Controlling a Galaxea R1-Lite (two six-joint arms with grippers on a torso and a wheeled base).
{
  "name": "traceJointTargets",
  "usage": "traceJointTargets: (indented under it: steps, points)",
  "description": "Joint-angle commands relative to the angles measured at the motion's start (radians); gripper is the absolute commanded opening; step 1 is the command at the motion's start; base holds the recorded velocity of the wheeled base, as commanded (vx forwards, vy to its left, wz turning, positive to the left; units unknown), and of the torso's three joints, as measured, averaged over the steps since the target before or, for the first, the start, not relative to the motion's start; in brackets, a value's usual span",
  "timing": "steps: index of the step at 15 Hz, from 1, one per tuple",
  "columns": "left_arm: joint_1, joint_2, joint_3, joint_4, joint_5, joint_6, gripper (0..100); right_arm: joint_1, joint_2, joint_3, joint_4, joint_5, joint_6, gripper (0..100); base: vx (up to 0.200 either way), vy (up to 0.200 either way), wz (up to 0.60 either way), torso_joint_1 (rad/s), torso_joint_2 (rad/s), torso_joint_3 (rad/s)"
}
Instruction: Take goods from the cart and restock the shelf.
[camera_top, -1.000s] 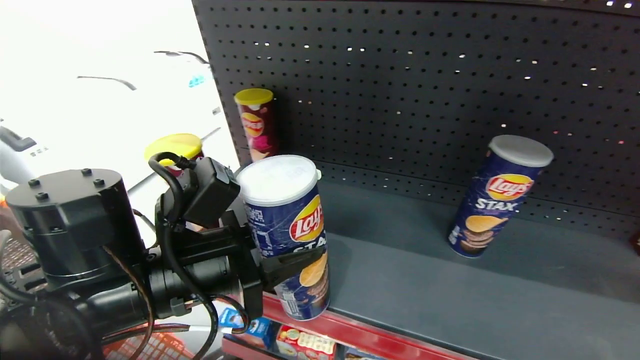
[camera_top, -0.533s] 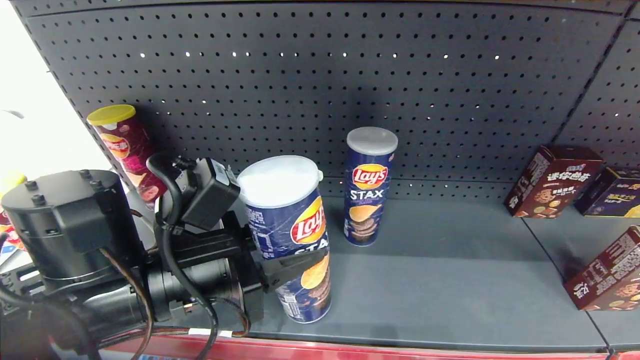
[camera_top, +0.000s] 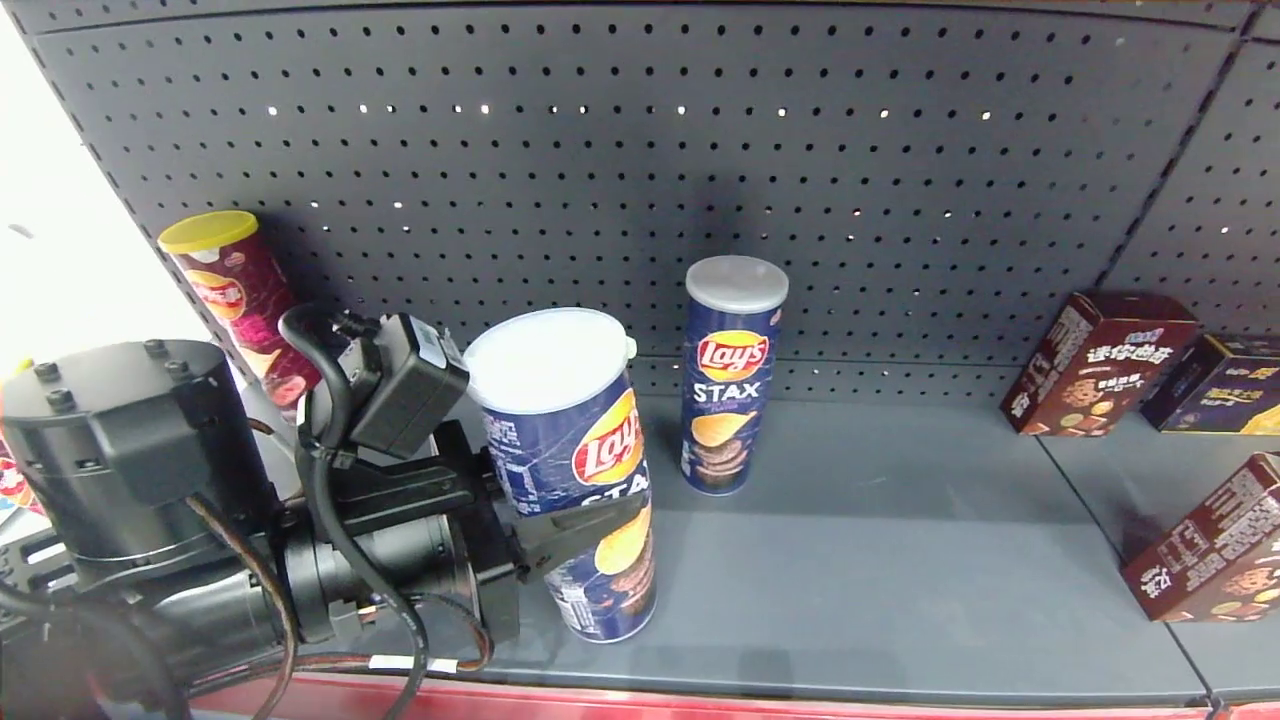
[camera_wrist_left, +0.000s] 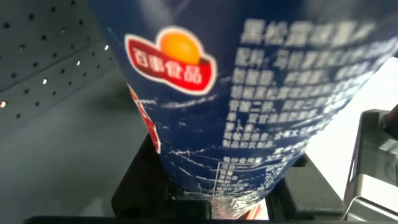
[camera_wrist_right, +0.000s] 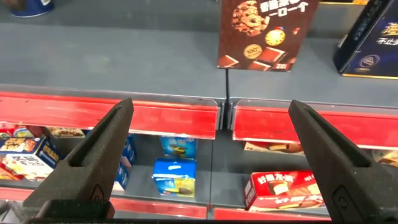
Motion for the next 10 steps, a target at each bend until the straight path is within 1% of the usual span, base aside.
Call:
traceJointTargets:
  steps: [1, 5, 9, 10]
  points:
    - [-0.001, -0.003, -0.004, -0.002, 0.0, 0.0, 0, 0.0, 0.0, 0.0, 0.0, 0.0, 0.0, 100, 0.0, 0.0, 0.0, 0.0, 0.0, 0.0]
    - [-0.001, -0.04, 0.012, 0.001, 0.005, 0.001, 0, 0.0, 0.0, 0.0, 0.0, 0.001, 0.0, 100, 0.0, 0.0, 0.0, 0.0, 0.0, 0.0]
    - [0.013, -0.058, 0.019, 0.001, 0.008, 0.006, 0, 0.0, 0.0, -0.002, 0.0, 0.003, -0.007, 100, 0.0, 0.0, 0.0, 0.0, 0.0, 0.0]
    - [0.026, -0.063, 0.024, 0.001, 0.008, 0.008, 0, 0.0, 0.0, -0.002, 0.0, 0.003, -0.007, 100, 0.0, 0.0, 0.0, 0.0, 0.0, 0.0]
